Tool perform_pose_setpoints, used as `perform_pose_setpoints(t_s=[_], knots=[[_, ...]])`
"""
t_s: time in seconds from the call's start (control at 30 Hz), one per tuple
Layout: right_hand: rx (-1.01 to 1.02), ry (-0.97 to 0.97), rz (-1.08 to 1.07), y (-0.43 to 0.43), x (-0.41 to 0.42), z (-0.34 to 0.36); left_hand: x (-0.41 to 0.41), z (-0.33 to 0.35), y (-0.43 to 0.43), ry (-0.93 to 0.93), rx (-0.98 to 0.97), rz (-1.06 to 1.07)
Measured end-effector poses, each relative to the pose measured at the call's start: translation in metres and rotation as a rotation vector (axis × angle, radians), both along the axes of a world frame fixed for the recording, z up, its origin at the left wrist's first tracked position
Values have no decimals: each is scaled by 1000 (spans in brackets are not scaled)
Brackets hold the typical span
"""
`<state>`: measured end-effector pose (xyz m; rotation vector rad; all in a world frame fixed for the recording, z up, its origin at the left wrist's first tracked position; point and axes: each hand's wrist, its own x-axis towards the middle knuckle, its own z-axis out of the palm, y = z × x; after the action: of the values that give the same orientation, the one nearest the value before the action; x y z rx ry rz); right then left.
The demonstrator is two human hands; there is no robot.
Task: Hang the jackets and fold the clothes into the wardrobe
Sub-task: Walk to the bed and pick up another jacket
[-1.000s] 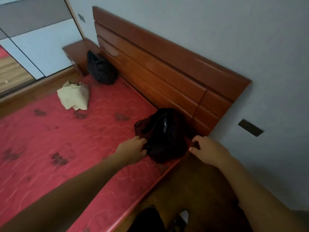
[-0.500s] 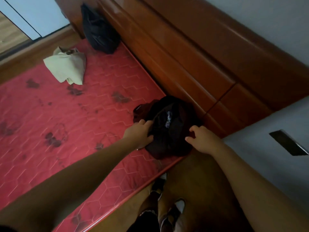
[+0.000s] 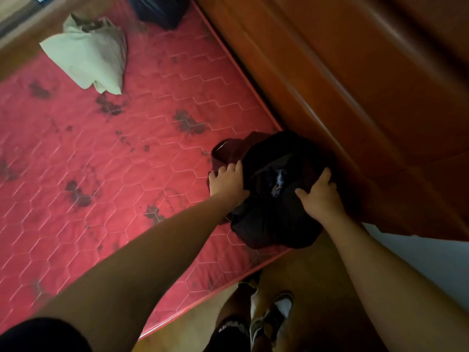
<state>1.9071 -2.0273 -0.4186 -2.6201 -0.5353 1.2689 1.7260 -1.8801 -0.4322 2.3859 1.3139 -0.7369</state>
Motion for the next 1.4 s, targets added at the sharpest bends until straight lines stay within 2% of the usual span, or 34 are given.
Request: perform_pose_setpoints(t_s=[0.17,0.37,0.57,0.8,0.97,1.07,1.2,1.4], knots=[[53,-72,-42,-4,6,-10,-4,-1,10,-122,-33,79],[332,66,-321,-8,-1,39,-36,37,13,-285,81,157],[464,0,-209,-4,-15,136,-72,131,18,-428,135,196],[671,-243,125,-8,-49,271,-129,278,13,-830,214,374],[754,-567,363,-16,-81,370,-176,378,-3,-907,308,316],[855,-736,542,-23,-95,424,-216,431,-19,-860,443,232],[918,-974,829,-25,-117,482,-287,498,-41,-686,548,138],[689,-1221,1453,-22,-183,530,-397,562,-78,-395,619,115]])
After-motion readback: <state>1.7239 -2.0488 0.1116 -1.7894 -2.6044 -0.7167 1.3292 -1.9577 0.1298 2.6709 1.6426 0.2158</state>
